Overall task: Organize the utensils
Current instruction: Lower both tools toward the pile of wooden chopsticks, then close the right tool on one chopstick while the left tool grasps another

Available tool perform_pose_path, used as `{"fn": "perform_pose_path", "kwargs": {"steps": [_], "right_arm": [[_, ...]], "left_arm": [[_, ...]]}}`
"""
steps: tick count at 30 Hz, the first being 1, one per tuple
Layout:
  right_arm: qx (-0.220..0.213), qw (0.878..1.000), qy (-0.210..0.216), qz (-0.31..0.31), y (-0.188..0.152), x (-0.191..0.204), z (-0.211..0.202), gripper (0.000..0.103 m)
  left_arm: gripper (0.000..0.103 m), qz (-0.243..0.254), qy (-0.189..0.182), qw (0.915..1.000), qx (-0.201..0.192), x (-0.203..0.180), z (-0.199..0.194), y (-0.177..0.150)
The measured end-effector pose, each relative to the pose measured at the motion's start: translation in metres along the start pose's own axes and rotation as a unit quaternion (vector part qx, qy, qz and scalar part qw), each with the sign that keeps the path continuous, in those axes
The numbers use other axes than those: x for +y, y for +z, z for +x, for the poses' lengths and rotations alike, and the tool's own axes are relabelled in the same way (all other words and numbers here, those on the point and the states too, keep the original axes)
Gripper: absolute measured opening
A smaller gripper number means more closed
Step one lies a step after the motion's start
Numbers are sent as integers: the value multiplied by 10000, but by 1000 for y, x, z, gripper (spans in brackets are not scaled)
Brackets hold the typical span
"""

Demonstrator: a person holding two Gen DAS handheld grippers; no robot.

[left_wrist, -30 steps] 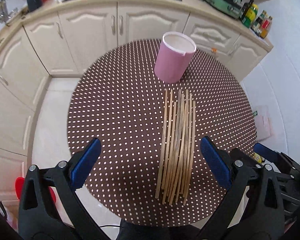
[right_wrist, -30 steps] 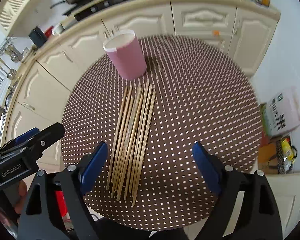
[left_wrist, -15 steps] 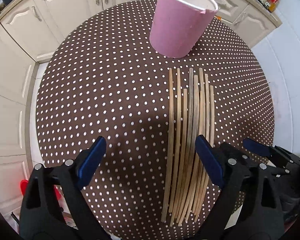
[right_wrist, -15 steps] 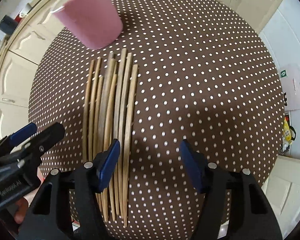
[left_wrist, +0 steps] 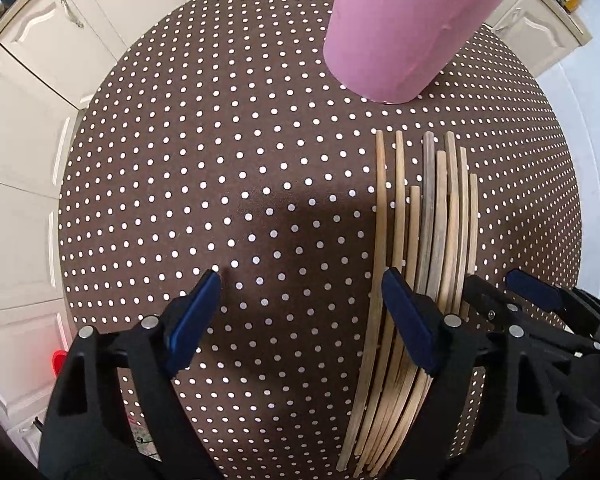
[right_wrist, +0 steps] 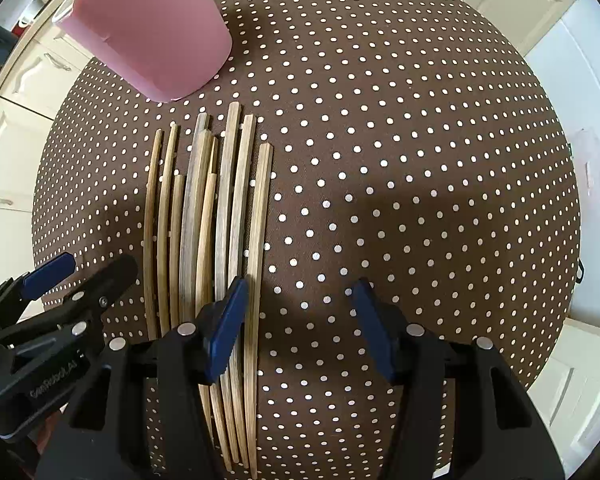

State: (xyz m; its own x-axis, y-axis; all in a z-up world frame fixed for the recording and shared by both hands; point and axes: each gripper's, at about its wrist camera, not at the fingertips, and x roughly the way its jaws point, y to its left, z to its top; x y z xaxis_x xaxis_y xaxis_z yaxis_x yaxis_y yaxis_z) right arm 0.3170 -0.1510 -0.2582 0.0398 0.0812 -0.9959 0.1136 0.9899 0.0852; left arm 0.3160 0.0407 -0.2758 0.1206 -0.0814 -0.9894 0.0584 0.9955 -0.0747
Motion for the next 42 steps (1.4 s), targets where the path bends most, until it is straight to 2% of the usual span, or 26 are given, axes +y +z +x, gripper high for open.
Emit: {"fn": "perform_pose_path", "kwargs": {"steps": [4, 8, 16, 17, 18, 21, 22, 24, 27, 28, 29, 31, 36, 42], "right_arm": [[26, 10000, 39, -5, 2, 2, 1, 44], [58, 9999, 93, 87, 2, -1, -1, 41], [158, 9999, 8, 19, 5, 3, 5, 40], [169, 9999, -5, 14, 4, 6, 6, 39], [168, 9999, -30, -3, 3, 8, 5, 38], [249, 9996, 71, 83, 10, 11, 10, 35], [293, 9996, -34, 44, 13, 12, 13, 27], [292, 9991, -289, -111, 18, 19, 16, 24], [272, 9990, -324, -134, 21, 20, 19, 16], [259, 9992, -301, -111, 22, 18, 20, 12], [258, 9993, -274, -66, 23, 17, 20, 8], [240, 9995, -134, 130, 25, 6, 21, 7], [180, 9994, 89, 265, 27, -9, 18, 5], [-31, 9992, 345, 190, 19, -6, 7, 5]], "left_arm": [[81, -38, -82, 9999, 144, 3, 10, 9], [81, -34, -146, 9998, 153, 2, 11, 17], [82, 69, 157, 9995, 267, -17, 32, 32], [82, 134, 302, 9989, 327, -23, 36, 36], [82, 215, 451, 9982, 343, -31, 42, 43], [82, 187, 446, 9983, 315, -38, 45, 45], [81, 88, 382, 9988, 283, -38, 46, 48], [77, 58, 396, 9989, 227, -40, 46, 52], [47, 129, 360, 9993, 37, -41, 37, 58], [31, 138, 313, 9994, 3, -41, 36, 60], [22, 171, 237, 9996, 2, -41, 33, 62], [9, 195, 76, 9998, -15, -40, 33, 68], [7, -141, -277, 9995, 11, -26, 27, 75], [6, 6, -318, 9991, -268, -33, 6, 70]]}}
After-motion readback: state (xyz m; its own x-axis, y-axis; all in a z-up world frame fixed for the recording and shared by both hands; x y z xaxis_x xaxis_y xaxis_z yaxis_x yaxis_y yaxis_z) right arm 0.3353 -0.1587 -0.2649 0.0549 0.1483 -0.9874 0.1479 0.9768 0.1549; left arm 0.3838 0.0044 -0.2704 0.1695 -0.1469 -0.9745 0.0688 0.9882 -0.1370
